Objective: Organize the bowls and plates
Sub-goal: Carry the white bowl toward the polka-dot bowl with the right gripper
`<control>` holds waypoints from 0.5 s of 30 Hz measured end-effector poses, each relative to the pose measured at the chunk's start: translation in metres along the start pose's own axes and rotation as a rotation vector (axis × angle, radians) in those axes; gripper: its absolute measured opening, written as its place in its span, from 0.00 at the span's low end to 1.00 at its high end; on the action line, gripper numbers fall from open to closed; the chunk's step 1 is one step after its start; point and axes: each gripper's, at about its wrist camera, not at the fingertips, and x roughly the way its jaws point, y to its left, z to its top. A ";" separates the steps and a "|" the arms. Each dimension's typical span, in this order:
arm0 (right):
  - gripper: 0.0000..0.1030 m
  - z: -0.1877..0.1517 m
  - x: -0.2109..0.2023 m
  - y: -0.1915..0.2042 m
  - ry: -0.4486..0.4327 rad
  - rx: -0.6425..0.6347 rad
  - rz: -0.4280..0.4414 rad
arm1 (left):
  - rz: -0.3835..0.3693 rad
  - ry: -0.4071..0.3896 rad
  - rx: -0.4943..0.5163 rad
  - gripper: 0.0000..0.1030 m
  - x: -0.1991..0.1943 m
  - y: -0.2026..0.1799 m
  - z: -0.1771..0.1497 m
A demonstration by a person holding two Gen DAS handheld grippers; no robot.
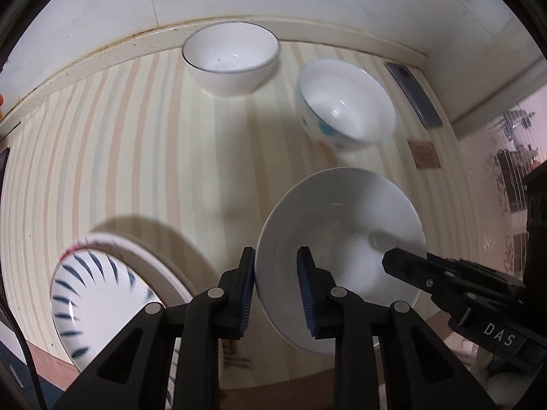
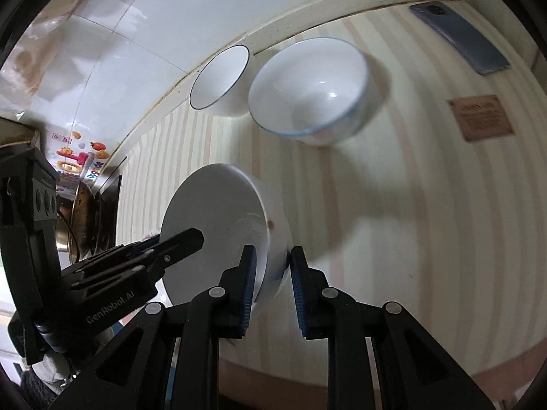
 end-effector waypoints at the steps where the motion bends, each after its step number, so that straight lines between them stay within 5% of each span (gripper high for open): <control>1: 0.22 -0.005 -0.006 -0.007 0.004 -0.004 -0.003 | -0.002 0.003 0.004 0.21 0.003 -0.004 0.001; 15: 0.22 -0.037 0.002 -0.045 0.039 0.034 -0.027 | 0.040 0.041 0.070 0.21 0.038 -0.035 -0.014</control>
